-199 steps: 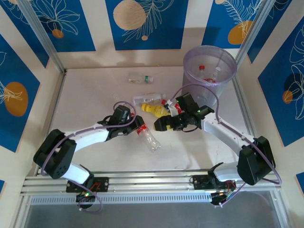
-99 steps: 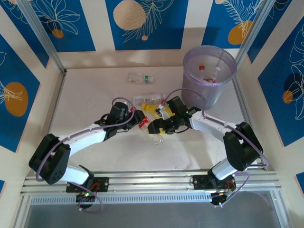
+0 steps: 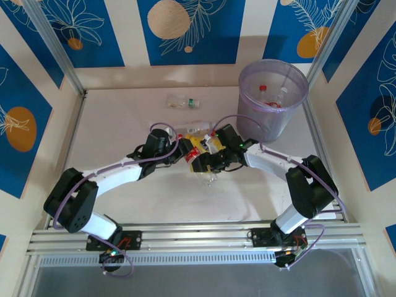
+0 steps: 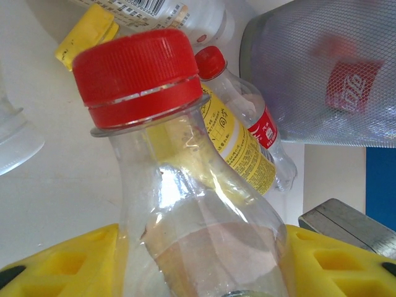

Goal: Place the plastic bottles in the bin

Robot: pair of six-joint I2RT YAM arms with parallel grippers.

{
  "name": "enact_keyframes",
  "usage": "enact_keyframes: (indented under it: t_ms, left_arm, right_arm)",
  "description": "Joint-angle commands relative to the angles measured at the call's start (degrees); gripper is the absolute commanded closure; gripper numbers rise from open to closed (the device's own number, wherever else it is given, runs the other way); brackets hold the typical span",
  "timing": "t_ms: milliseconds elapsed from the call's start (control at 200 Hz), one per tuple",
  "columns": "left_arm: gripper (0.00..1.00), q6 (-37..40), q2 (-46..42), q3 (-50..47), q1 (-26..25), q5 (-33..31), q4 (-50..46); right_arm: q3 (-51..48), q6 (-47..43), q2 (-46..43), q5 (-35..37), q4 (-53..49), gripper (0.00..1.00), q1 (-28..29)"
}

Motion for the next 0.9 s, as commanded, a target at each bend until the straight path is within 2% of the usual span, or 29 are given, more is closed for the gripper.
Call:
enact_keyframes:
  t_ms: [0, 245, 415, 520, 895]
  left_arm:
    - [0.56, -0.04, -0.24, 2.2, 0.32, 1.35, 1.81]
    - [0.42, 1.51, -1.5, 2.46, 0.38, 0.26, -0.39]
    - [0.12, 3.3, -4.29, 2.07, 0.94, -0.86, -2.99]
    - [0.01, 4.82, -6.77, 1.6, 1.72, -2.31, -6.1]
    - [0.0, 7.4, -12.12, -2.76, 5.28, -6.01, -12.22]
  right_arm:
    - [1.63, -0.04, 0.54, -1.26, 0.19, 0.46, -0.68]
    - [1.9, -0.45, 0.25, -0.04, -0.25, 0.5, -0.95]
    - [2.95, -1.22, -0.07, 1.83, -2.06, 0.53, -1.43]
    - [4.5, -2.45, 0.2, 3.97, -4.92, 0.54, -2.14]
    - [15.86, -10.25, -2.89, 15.69, -19.36, 0.57, -3.01]
